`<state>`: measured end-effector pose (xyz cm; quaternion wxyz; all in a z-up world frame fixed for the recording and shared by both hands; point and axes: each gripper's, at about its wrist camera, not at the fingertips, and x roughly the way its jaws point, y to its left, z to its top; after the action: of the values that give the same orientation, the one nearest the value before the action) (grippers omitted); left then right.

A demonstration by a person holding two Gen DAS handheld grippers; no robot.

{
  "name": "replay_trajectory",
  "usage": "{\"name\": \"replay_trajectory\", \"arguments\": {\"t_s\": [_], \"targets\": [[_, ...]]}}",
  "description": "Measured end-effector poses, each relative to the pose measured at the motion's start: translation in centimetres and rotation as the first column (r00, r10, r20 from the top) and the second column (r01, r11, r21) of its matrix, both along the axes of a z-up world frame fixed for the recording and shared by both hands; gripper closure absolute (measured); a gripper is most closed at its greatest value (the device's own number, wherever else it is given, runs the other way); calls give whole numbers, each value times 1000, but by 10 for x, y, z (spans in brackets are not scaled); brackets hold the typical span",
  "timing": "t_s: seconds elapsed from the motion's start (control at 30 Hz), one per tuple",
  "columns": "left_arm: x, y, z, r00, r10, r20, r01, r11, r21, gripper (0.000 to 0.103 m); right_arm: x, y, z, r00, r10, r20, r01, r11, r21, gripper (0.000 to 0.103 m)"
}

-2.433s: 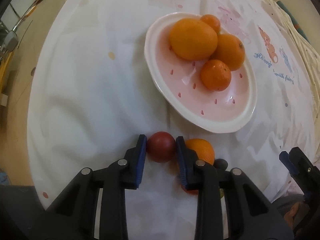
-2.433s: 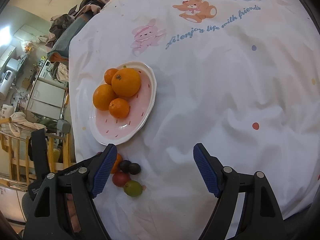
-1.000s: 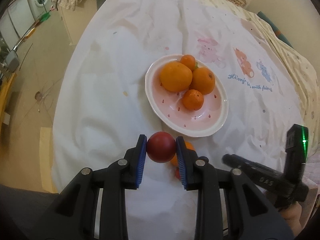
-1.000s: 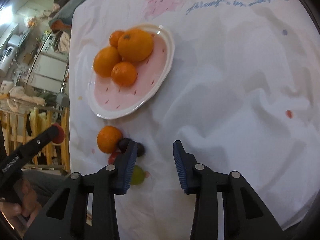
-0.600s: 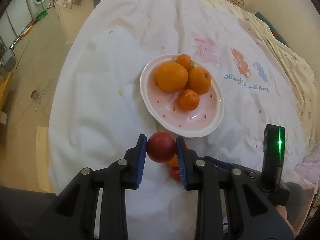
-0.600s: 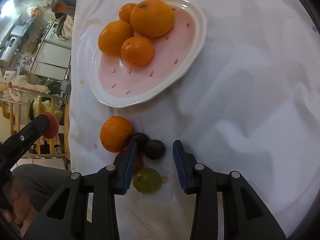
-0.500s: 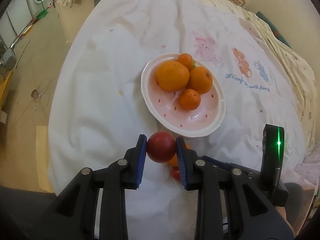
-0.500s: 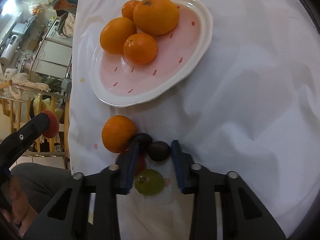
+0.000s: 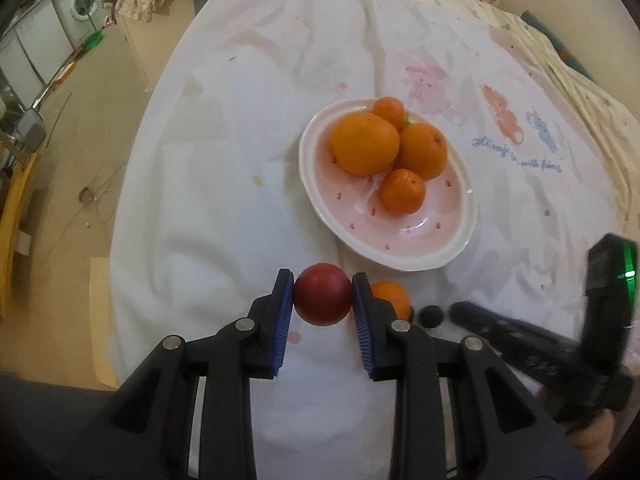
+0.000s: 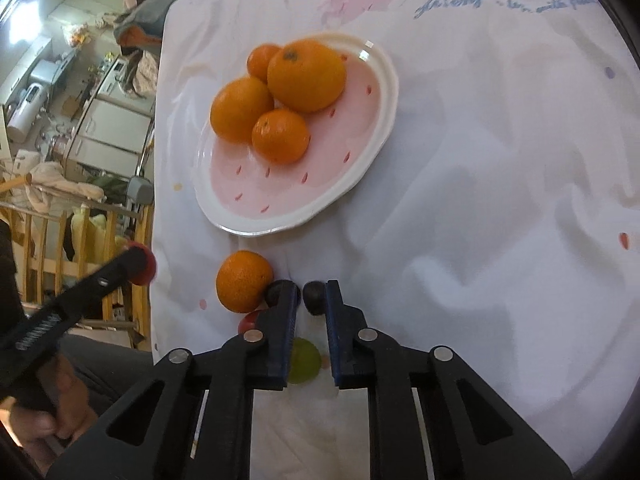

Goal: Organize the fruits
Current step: 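Move the right tool to the dark purple plum while the left tool holds the tomato, then close the right tool on the dark purple plum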

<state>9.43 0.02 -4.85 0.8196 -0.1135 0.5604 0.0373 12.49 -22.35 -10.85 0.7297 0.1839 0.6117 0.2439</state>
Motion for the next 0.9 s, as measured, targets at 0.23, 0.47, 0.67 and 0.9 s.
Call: {"name": "replay_trajectory", "arguments": {"t_s": [0.23,0.47,0.67,0.9], "targets": [[-3,1,-3,1000,7,2,-7,999,33,77,-2,-7,18,999,-32,42,31,999,26,89],[-8,9,1,999,31,19,-32,999,42,77,-2,-14,14,998,-55,18,54,997,53,85],[-7,15,3,999,51,19,-51,999,13,77,0,-11,4,997,-69,-24,70,997,32,84],[-5,19,0,998,61,10,-61,998,-17,77,5,9,-15,997,-37,-63,34,998,-44,82]]}}
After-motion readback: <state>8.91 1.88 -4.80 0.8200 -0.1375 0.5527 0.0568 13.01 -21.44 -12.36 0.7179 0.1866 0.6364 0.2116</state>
